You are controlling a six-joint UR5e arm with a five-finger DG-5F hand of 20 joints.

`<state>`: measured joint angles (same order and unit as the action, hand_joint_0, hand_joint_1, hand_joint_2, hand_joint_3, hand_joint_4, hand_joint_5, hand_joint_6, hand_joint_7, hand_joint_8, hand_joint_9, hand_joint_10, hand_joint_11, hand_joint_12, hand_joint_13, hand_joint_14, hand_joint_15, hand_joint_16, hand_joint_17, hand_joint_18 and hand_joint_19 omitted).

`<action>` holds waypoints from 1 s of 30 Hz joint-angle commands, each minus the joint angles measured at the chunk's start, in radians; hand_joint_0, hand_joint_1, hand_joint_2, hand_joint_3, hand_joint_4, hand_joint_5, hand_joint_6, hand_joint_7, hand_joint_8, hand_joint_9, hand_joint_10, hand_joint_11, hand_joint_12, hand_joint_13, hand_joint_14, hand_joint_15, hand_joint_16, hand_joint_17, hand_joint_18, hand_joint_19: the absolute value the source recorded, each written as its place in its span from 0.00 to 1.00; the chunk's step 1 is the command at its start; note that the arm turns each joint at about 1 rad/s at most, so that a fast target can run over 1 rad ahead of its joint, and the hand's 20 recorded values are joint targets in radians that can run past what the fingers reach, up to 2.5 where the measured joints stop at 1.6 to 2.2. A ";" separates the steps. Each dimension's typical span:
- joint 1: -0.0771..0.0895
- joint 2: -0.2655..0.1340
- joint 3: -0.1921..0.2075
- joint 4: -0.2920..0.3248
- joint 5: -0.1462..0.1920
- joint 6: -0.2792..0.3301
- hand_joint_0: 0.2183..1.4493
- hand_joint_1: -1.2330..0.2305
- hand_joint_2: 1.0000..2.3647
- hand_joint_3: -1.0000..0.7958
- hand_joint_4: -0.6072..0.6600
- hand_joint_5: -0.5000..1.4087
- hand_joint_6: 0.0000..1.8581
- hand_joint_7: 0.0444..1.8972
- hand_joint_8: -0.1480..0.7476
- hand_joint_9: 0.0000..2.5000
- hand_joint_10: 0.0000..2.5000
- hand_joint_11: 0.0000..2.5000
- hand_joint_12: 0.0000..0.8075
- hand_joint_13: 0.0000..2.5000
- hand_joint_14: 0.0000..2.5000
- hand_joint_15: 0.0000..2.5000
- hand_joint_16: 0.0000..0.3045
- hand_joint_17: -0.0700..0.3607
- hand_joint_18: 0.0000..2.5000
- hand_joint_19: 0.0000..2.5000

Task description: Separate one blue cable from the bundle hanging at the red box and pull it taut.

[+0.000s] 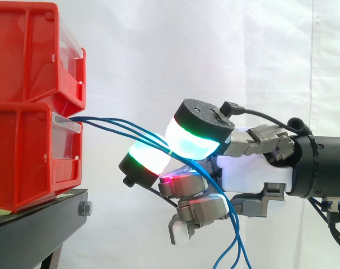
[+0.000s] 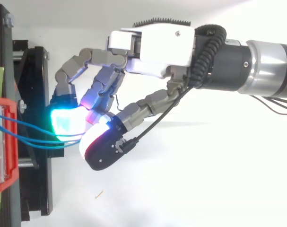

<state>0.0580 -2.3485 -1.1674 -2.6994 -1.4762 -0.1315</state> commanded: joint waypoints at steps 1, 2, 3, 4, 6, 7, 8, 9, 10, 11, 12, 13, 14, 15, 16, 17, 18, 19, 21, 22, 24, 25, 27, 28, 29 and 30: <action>0.000 0.000 0.000 0.001 0.000 0.001 0.35 0.32 0.01 0.42 0.52 0.15 0.45 0.47 0.41 0.43 0.00 0.71 0.42 0.48 0.01 0.57 0.16 0.42 0.31 0.28; 0.000 0.000 0.000 0.003 -0.001 0.000 0.35 0.33 0.01 0.43 0.52 0.15 0.45 0.48 0.41 0.43 0.00 0.71 0.41 0.48 0.01 0.57 0.16 0.42 0.31 0.29; 0.000 0.000 0.000 0.003 -0.001 0.000 0.34 0.35 0.02 0.44 0.52 0.15 0.45 0.48 0.41 0.43 0.00 0.70 0.41 0.48 0.01 0.58 0.16 0.42 0.31 0.29; 0.000 0.000 0.000 0.003 -0.001 0.001 0.34 0.35 0.02 0.45 0.52 0.15 0.45 0.48 0.41 0.43 0.00 0.70 0.41 0.48 0.01 0.58 0.16 0.42 0.31 0.30; 0.000 0.000 0.000 0.003 0.000 0.001 0.33 0.37 0.01 0.46 0.52 0.15 0.44 0.50 0.41 0.42 0.00 0.71 0.41 0.48 0.01 0.58 0.16 0.42 0.31 0.30; 0.000 0.000 0.000 0.003 -0.001 0.000 0.33 0.38 0.02 0.47 0.52 0.15 0.44 0.49 0.41 0.42 0.00 0.70 0.41 0.48 0.01 0.58 0.16 0.42 0.30 0.30; 0.000 0.000 0.000 0.001 0.000 0.001 0.33 0.38 0.02 0.47 0.53 0.15 0.44 0.49 0.41 0.42 0.00 0.70 0.41 0.48 0.01 0.58 0.16 0.42 0.30 0.30; -0.001 0.000 0.000 0.000 0.000 0.000 0.34 0.38 0.02 0.47 0.53 0.15 0.44 0.49 0.41 0.42 0.00 0.70 0.40 0.48 0.01 0.57 0.16 0.42 0.30 0.30; -0.001 0.000 0.000 0.000 0.000 0.001 0.35 0.36 0.02 0.48 0.53 0.15 0.44 0.49 0.41 0.42 0.00 0.71 0.41 0.48 0.01 0.57 0.16 0.42 0.30 0.29; 0.000 0.000 0.000 0.000 0.000 0.001 0.36 0.35 0.02 0.48 0.52 0.15 0.44 0.48 0.41 0.42 0.00 0.71 0.41 0.47 0.01 0.57 0.16 0.42 0.30 0.29; 0.000 0.000 0.000 0.000 0.000 0.001 0.36 0.35 0.02 0.48 0.53 0.15 0.44 0.48 0.41 0.42 0.00 0.70 0.40 0.48 0.01 0.57 0.16 0.42 0.31 0.29; 0.000 0.000 0.000 0.000 0.000 0.000 0.36 0.34 0.02 0.48 0.53 0.15 0.44 0.46 0.41 0.42 0.00 0.70 0.41 0.48 0.01 0.57 0.16 0.42 0.30 0.29; 0.000 0.000 0.000 0.000 0.000 0.000 0.36 0.34 0.02 0.48 0.54 0.15 0.45 0.47 0.42 0.42 0.00 0.71 0.41 0.47 0.01 0.57 0.16 0.42 0.30 0.29; 0.002 0.000 0.000 0.001 0.000 0.000 0.36 0.32 0.02 0.47 0.54 0.15 0.45 0.48 0.42 0.42 0.00 0.71 0.42 0.47 0.01 0.57 0.16 0.42 0.31 0.29; 0.002 0.000 0.000 0.001 0.000 0.001 0.36 0.31 0.02 0.46 0.53 0.15 0.46 0.48 0.41 0.41 0.00 0.70 0.42 0.47 0.01 0.57 0.16 0.42 0.31 0.29; 0.002 0.000 0.000 0.000 0.000 0.001 0.35 0.31 0.02 0.45 0.54 0.15 0.46 0.49 0.42 0.41 0.00 0.70 0.42 0.47 0.01 0.57 0.16 0.42 0.31 0.29; 0.002 0.000 0.000 0.000 0.000 0.001 0.35 0.31 0.02 0.44 0.54 0.15 0.46 0.49 0.43 0.41 0.00 0.70 0.42 0.47 0.01 0.57 0.16 0.42 0.31 0.29; 0.002 0.000 0.000 0.000 0.000 0.001 0.34 0.31 0.02 0.45 0.54 0.15 0.47 0.49 0.42 0.41 0.00 0.70 0.42 0.47 0.01 0.57 0.16 0.42 0.31 0.29; 0.002 0.000 0.000 0.003 0.000 0.001 0.32 0.33 0.01 0.45 0.54 0.15 0.47 0.49 0.42 0.41 0.00 0.70 0.42 0.47 0.01 0.57 0.16 0.42 0.30 0.29; 0.003 0.000 0.000 0.003 0.000 0.001 0.32 0.35 0.01 0.45 0.54 0.15 0.46 0.50 0.43 0.41 0.00 0.69 0.42 0.47 0.01 0.57 0.16 0.42 0.30 0.30; 0.003 0.000 0.000 0.003 0.000 0.001 0.31 0.38 0.01 0.45 0.54 0.15 0.46 0.51 0.43 0.41 0.00 0.68 0.42 0.47 0.01 0.57 0.16 0.42 0.30 0.30; 0.005 0.000 0.000 0.003 0.000 0.001 0.30 0.39 0.01 0.44 0.54 0.15 0.46 0.51 0.43 0.41 0.00 0.67 0.42 0.47 0.01 0.57 0.17 0.43 0.30 0.30; 0.005 0.000 0.000 0.003 0.000 0.001 0.30 0.42 0.01 0.45 0.53 0.16 0.45 0.52 0.43 0.41 0.01 0.66 0.42 0.47 0.01 0.56 0.17 0.43 0.29 0.30; 0.005 0.000 0.000 0.003 0.000 0.001 0.29 0.42 0.01 0.45 0.53 0.16 0.45 0.53 0.43 0.41 0.01 0.66 0.42 0.47 0.01 0.56 0.17 0.43 0.29 0.31; 0.005 0.000 0.000 0.003 0.000 0.001 0.29 0.43 0.01 0.46 0.53 0.16 0.45 0.53 0.44 0.41 0.01 0.66 0.43 0.46 0.01 0.56 0.17 0.43 0.29 0.31; 0.005 0.000 0.000 0.001 0.000 0.001 0.29 0.43 0.01 0.47 0.53 0.16 0.45 0.53 0.44 0.41 0.01 0.65 0.43 0.46 0.01 0.56 0.17 0.43 0.29 0.31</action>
<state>0.0625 -2.3485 -1.1673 -2.6969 -1.4759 -0.1304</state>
